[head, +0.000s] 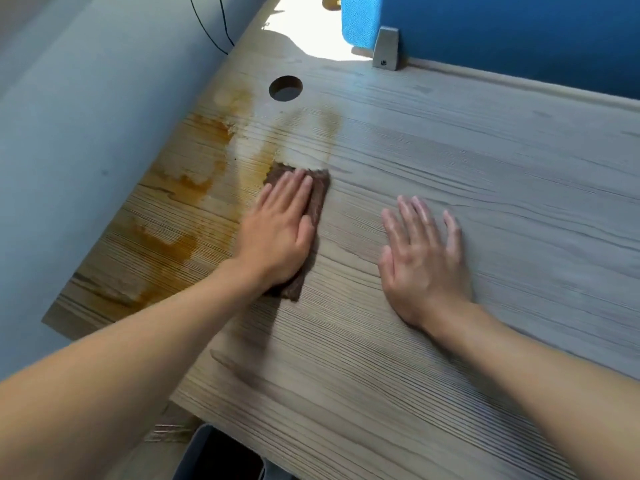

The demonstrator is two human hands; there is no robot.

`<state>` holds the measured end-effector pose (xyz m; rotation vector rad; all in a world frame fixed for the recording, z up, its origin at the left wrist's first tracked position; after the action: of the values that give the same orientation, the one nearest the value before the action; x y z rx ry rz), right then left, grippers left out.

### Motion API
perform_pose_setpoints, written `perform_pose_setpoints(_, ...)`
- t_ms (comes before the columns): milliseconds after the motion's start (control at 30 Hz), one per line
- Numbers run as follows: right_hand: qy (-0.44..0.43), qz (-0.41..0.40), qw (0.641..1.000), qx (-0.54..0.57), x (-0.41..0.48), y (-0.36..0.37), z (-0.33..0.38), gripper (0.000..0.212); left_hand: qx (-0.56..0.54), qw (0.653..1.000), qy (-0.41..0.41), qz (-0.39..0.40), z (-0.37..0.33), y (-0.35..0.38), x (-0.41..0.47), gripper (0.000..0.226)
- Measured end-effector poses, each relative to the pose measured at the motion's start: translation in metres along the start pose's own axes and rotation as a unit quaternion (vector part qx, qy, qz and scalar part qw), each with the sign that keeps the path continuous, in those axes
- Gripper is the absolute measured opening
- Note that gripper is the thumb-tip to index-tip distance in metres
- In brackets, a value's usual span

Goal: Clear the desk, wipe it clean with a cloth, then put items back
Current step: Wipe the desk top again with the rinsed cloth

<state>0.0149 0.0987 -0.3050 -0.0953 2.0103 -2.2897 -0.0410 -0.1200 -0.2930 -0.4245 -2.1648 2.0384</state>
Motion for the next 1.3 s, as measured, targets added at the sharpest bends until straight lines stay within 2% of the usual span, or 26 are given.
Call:
perform_pose_setpoints(67, 0.000, -0.005, 1.000, -0.005, 0.001, 0.001, 0.000, 0.064, 0.004, 0.999, -0.029, -0.012, -0.009, 0.003, 0.000, 0.067)
perform_pose_setpoints(100, -0.003, -0.009, 1.000, -0.004, 0.001, 0.001, 0.000, 0.063, 0.009, 1.000, -0.002, -0.023, -0.016, 0.003, -0.015, 0.067)
perform_pose_setpoints(233, -0.004, -0.016, 1.000, -0.007, 0.001, 0.000, 0.001, 0.063, 0.005, 0.979, 0.202, 0.008, -0.031, 0.008, -0.094, 0.063)
perform_pose_setpoints(300, -0.004, -0.017, 1.000, -0.005, 0.001, -0.001, 0.002, 0.063, -0.011, 0.967, 0.255, 0.016, -0.018, 0.005, -0.084, 0.064)
perform_pose_setpoints(367, -0.003, -0.019, 1.000, -0.003, 0.002, -0.001, 0.001, 0.063, -0.003, 0.973, 0.231, 0.020, -0.007, 0.005, -0.048, 0.064)
perform_pose_setpoints(500, -0.006, -0.009, 1.000, -0.010, 0.001, 0.000, 0.000, 0.062, -0.005, 1.000, -0.002, -0.001, 0.005, -0.002, 0.031, 0.067)
perform_pose_setpoints(533, -0.005, -0.008, 1.000, -0.011, 0.001, -0.001, 0.000, 0.062, -0.005, 1.000, -0.028, -0.006, 0.004, -0.001, 0.036, 0.067)
perform_pose_setpoints(600, -0.003, -0.007, 1.000, -0.008, 0.003, -0.002, 0.001, 0.062, 0.009, 1.000, -0.005, -0.021, -0.003, 0.001, 0.022, 0.067)
perform_pose_setpoints(767, -0.013, -0.019, 1.000, 0.009, 0.007, -0.010, -0.001, 0.053, -0.009, 0.973, 0.232, 0.015, -0.019, 0.004, -0.063, 0.064)
perform_pose_setpoints(833, -0.010, -0.021, 1.000, 0.016, 0.027, -0.013, -0.006, 0.044, -0.027, 0.963, 0.268, 0.021, -0.007, 0.004, -0.045, 0.064)
perform_pose_setpoints(900, 0.014, -0.024, 0.999, 0.021, 0.049, -0.013, -0.013, 0.048, -0.019, 0.974, 0.226, 0.012, 0.004, 0.003, -0.009, 0.064)
perform_pose_setpoints(1000, 0.039, -0.015, 0.999, 0.009, 0.062, -0.004, -0.015, 0.062, -0.011, 0.998, 0.065, -0.016, 0.015, -0.002, 0.048, 0.065)
perform_pose_setpoints(1067, 0.038, -0.017, 0.999, -0.001, 0.059, -0.001, -0.015, 0.064, 0.003, 0.999, 0.038, -0.026, 0.010, -0.001, 0.055, 0.066)
perform_pose_setpoints(1133, 0.035, -0.022, 0.999, -0.004, 0.059, -0.002, -0.015, 0.064, 0.006, 0.996, 0.081, -0.035, 0.002, -0.001, 0.030, 0.065)
perform_pose_setpoints(1233, 0.032, -0.014, 0.999, -0.012, 0.061, -0.003, -0.015, 0.064, -0.016, 0.975, 0.223, 0.003, -0.008, 0.000, -0.032, 0.066)
perform_pose_setpoints(1300, 0.031, -0.011, 0.999, -0.016, 0.060, -0.003, -0.014, 0.063, -0.038, 0.953, 0.301, 0.017, 0.001, -0.002, -0.036, 0.067)
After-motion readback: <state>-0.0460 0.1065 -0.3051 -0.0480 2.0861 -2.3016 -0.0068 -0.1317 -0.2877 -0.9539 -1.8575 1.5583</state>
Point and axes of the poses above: each hand's wrist, its own x-axis towards the middle knuckle, its own y-axis out of the palm, z = x × y, the point moved 1 cm from there along x, towards the middle knuckle
